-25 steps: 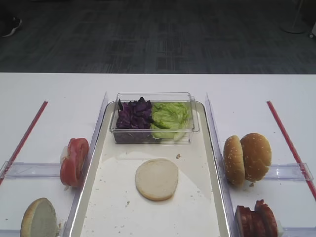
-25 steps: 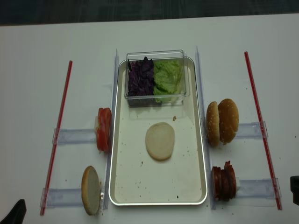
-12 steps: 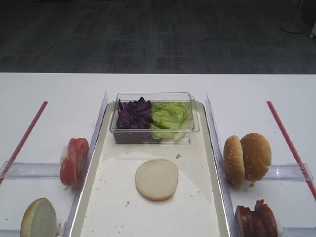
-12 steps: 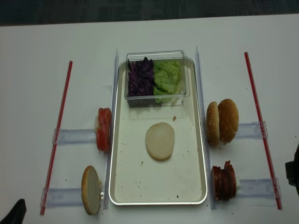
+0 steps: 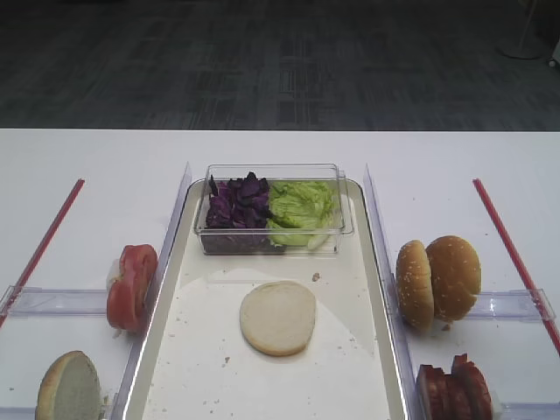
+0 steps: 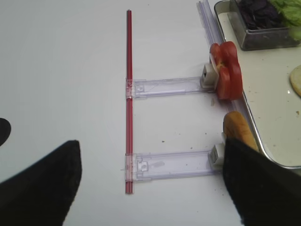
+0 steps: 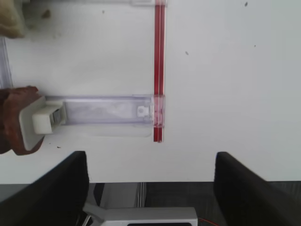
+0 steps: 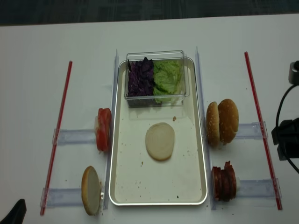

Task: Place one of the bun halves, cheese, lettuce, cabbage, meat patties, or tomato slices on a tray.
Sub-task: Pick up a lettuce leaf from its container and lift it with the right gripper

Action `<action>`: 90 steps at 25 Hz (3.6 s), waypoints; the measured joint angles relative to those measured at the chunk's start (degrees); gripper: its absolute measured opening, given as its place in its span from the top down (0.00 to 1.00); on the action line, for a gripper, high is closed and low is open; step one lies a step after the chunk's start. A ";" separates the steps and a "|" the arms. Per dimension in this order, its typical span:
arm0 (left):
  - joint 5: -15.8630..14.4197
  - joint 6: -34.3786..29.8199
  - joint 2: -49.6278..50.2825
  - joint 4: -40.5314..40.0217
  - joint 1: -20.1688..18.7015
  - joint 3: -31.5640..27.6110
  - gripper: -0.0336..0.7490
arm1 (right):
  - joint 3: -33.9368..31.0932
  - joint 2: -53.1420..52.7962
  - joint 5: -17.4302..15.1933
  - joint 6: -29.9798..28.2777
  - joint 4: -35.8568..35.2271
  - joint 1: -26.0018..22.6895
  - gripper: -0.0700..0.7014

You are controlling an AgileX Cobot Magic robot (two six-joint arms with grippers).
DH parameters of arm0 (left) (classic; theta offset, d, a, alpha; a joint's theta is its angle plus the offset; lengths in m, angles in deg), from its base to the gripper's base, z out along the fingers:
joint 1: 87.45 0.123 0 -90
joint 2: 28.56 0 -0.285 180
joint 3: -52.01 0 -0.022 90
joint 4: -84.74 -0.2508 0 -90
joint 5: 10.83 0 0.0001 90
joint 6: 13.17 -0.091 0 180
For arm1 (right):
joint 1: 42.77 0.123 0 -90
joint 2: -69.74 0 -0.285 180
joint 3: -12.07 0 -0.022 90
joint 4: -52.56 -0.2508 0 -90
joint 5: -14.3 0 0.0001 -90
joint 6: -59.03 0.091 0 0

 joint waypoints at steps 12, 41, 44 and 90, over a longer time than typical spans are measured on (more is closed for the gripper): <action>0.00 0.00 0.00 0.00 0.00 0.00 0.24 | 17.29 18.01 0.04 -2.75 -1.42 -0.72 0.17; 0.00 0.00 0.00 0.04 0.00 0.00 0.24 | 49.11 50.42 0.57 -6.01 -6.23 -6.60 0.17; 0.00 0.00 0.00 0.04 0.00 0.00 0.24 | 49.11 50.42 0.57 -4.72 -6.17 -5.85 0.17; 0.00 0.00 0.00 0.04 0.00 0.00 0.24 | 68.59 63.63 0.10 15.93 -3.08 26.15 0.19</action>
